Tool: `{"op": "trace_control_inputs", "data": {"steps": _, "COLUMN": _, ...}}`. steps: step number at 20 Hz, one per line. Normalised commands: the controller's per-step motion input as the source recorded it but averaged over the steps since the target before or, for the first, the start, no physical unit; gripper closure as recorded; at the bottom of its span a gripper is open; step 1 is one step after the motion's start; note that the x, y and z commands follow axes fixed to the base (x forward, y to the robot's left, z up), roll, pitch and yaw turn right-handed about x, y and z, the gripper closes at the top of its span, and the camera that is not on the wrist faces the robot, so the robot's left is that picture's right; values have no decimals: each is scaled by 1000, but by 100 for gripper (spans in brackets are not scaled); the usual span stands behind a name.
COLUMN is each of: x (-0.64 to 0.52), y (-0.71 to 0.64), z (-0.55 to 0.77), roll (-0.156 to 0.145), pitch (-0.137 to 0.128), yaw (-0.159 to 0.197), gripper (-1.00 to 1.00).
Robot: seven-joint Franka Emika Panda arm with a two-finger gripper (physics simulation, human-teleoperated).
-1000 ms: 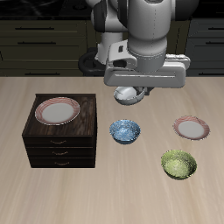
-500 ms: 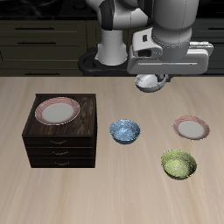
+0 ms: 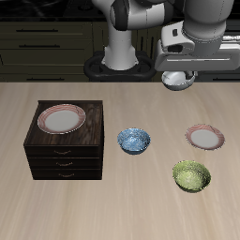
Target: Place the white bowl onto the plate that is on the left side of the table
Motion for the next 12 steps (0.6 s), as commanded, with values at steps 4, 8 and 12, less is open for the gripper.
{"op": "trace_control_inputs", "data": {"steps": 4, "x": -116, "y": 428, "z": 82, "roll": 9, "pitch": -20, "yaw": -3, "gripper": 100}}
{"op": "trace_control_inputs", "data": {"steps": 8, "x": -69, "y": 399, "z": 131, "roll": 21, "pitch": -8, "yaw": -25, "gripper": 100}}
{"op": "trace_control_inputs", "data": {"steps": 12, "x": -135, "y": 336, "z": 79, "roll": 12, "pitch": -10, "yaw": -9, "gripper": 100}}
